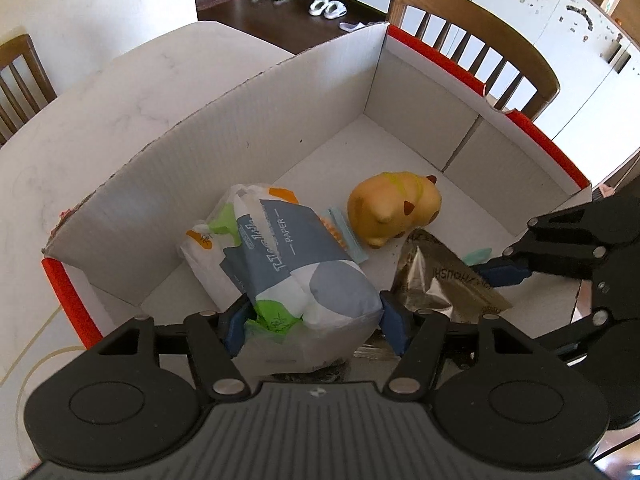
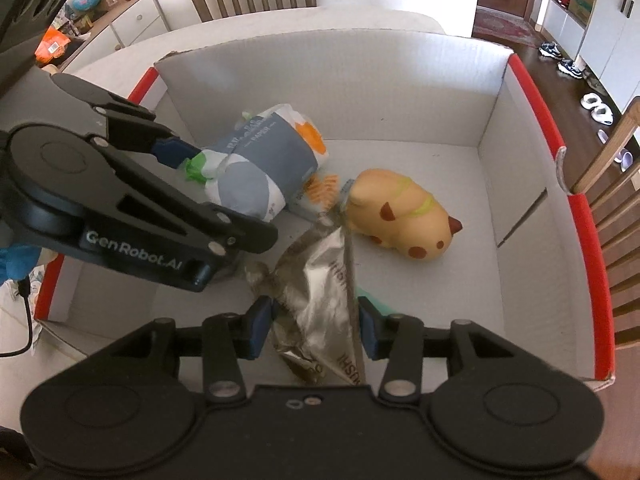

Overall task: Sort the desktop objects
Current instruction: 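Open the left tool to drop the bread bag while the right tool releases the chip bag, then withdraw both tools from the shoebox back toward the table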

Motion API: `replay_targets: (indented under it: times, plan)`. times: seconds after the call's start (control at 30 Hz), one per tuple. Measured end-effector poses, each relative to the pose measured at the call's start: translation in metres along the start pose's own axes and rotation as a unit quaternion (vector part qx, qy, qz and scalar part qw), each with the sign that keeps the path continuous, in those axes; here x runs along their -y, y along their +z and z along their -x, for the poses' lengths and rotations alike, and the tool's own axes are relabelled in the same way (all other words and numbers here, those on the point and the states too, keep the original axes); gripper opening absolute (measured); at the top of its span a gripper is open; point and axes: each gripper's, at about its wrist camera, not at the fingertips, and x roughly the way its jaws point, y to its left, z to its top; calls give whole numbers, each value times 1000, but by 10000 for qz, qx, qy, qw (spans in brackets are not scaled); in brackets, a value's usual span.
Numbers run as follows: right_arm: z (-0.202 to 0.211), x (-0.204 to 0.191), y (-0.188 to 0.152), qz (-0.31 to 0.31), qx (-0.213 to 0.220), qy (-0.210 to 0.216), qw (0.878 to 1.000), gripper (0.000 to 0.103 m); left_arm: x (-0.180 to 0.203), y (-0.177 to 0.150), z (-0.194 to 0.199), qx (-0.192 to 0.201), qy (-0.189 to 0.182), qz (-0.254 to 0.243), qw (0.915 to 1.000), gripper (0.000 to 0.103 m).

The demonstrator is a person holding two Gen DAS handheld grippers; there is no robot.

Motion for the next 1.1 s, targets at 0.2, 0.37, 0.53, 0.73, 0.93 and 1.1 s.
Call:
replay_targets:
  times: [0.2, 0.37, 0.53, 0.73, 0.93, 1.1]
  plan:
    - [11, 0, -2, 25, 182, -73, 9998, 64, 2, 0, 6, 107, -26, 36, 9999, 73]
    - [24, 8, -1, 73, 299, -133, 9994, 65, 5, -1, 18, 229, -47, 59, 9997, 77]
    - [34, 14, -1, 98, 463, -192, 9987, 71, 6, -4, 32, 392, -54, 89, 9992, 79]
    - [61, 13, -3, 148, 667, -221, 9974, 74, 7, -11, 51, 629, -137, 148, 9978, 85]
    - [83, 4, -8, 177, 807, -247, 9963, 75, 13, -20, 70, 836, -185, 172, 9962, 85]
    - [92, -4, -13, 198, 896, -258, 9954, 75, 15, -31, 87, 1011, -203, 242, 9944, 85]
